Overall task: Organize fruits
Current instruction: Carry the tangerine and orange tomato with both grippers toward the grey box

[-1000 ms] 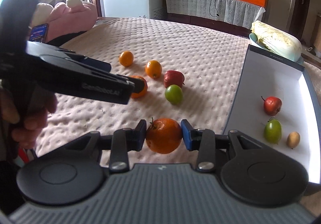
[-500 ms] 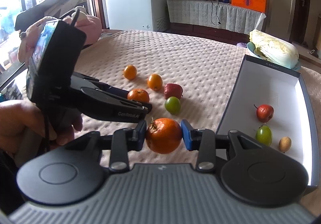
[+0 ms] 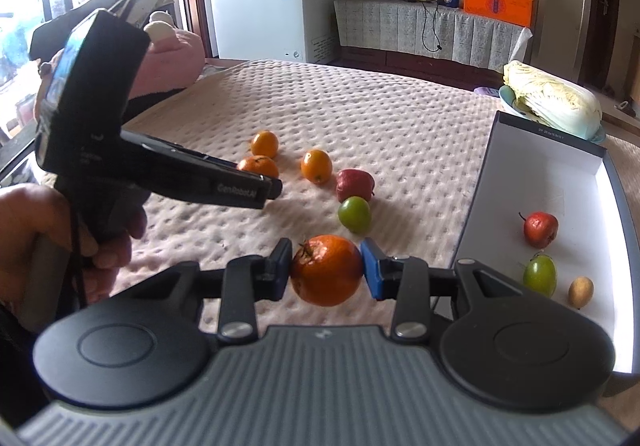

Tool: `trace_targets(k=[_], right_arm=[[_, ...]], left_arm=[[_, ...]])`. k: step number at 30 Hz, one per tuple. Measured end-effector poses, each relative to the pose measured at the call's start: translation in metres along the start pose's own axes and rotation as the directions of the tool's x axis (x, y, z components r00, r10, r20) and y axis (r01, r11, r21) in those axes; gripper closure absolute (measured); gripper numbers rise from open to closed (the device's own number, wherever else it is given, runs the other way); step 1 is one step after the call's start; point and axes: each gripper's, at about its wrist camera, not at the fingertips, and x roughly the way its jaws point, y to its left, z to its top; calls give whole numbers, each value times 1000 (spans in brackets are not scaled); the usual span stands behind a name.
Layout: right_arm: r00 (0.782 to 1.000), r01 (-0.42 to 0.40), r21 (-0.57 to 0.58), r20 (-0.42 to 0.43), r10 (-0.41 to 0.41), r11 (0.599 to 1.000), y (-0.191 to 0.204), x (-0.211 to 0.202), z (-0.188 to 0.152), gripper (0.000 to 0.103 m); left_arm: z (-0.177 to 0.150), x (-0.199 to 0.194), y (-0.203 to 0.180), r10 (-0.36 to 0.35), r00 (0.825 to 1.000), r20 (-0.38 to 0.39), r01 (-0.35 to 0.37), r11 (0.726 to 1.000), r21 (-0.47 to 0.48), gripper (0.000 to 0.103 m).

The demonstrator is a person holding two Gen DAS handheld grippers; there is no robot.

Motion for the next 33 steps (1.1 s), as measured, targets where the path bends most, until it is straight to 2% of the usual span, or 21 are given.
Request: trace_targets(k=[15,33], right_arm=[[1000,9,7,15,-9,1000,0,0,2,62],[998,20,36,54,-22,999,-10,-14,4,62]], left_arm=[[8,-12,9,31,999,36,-29,999,-38,61],[15,-15,-6,30,998,50,-28,999,-42,61]])
